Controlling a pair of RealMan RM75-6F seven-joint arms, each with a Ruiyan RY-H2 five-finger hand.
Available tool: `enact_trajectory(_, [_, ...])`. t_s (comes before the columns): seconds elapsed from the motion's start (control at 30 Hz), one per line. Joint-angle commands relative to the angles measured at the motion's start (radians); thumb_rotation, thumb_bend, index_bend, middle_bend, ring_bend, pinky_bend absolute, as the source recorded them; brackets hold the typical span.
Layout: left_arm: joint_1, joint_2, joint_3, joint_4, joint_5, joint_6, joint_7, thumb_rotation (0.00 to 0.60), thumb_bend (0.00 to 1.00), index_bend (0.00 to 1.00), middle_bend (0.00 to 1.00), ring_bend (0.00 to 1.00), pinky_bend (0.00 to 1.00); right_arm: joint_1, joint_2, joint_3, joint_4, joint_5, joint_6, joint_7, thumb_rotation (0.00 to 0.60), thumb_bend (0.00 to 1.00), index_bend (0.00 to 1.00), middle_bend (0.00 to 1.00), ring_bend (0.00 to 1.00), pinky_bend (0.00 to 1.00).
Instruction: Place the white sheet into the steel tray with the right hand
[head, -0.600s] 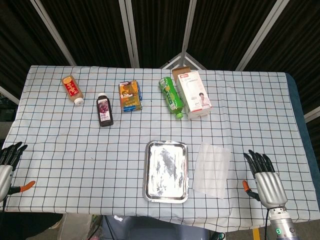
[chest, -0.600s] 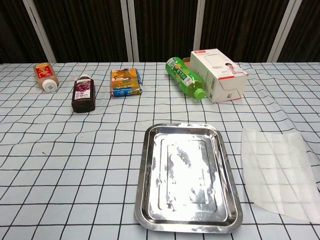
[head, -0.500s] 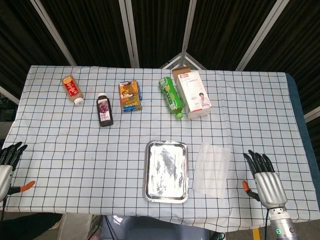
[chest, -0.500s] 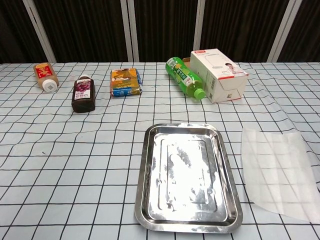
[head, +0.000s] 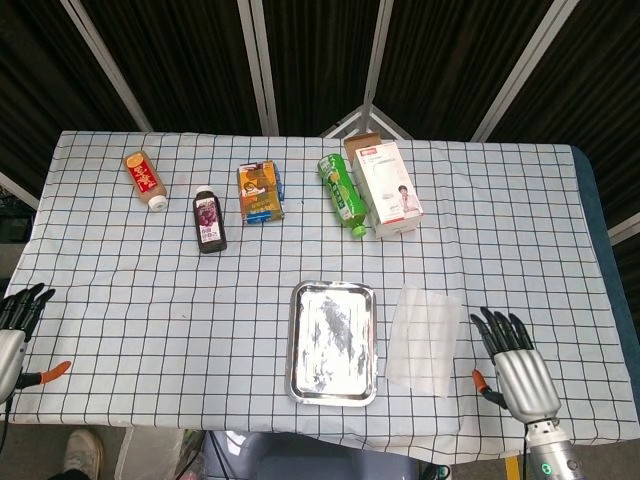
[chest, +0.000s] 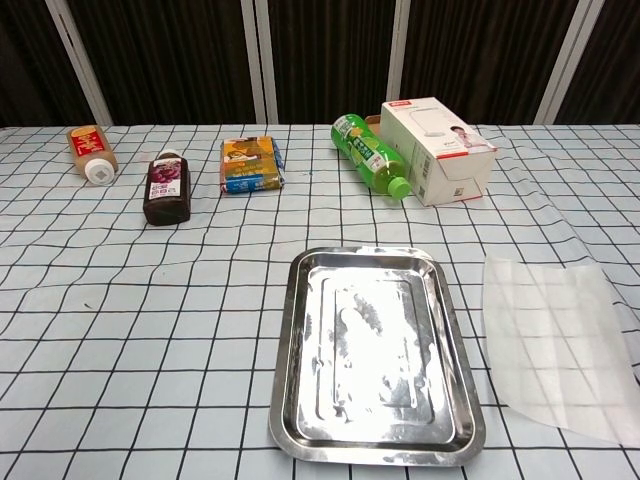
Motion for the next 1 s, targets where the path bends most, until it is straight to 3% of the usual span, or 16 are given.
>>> enact_trajectory(0.03, [-0.001, 0.000, -0.001, 0.000, 0.001, 0.001, -0.002, 0.600, 0.00, 0.00, 0.00, 0.00, 0.00, 0.007, -0.026, -0.015, -0.008, -0.004, -0.028, -0.044, 0.600, 0.42, 0.00, 0.00, 0.00, 0.00])
enact_trajectory(0.63, [-0.003, 0.004, -0.011, 0.000, -0.008, 0.003, -0.029, 0.600, 0.00, 0.00, 0.00, 0.00, 0.00, 0.005, -0.173, -0.080, 0.012, 0.028, -0.131, -0.281, 0.600, 0.42, 0.00, 0.00, 0.00, 0.00])
enact_trajectory(1.0, [-0.001, 0.005, -0.011, 0.000, -0.006, 0.008, -0.032, 0.600, 0.00, 0.00, 0.00, 0.00, 0.00, -0.006, -0.230, -0.080, 0.050, 0.081, -0.146, -0.375, 0.600, 0.42, 0.00, 0.00, 0.00, 0.00])
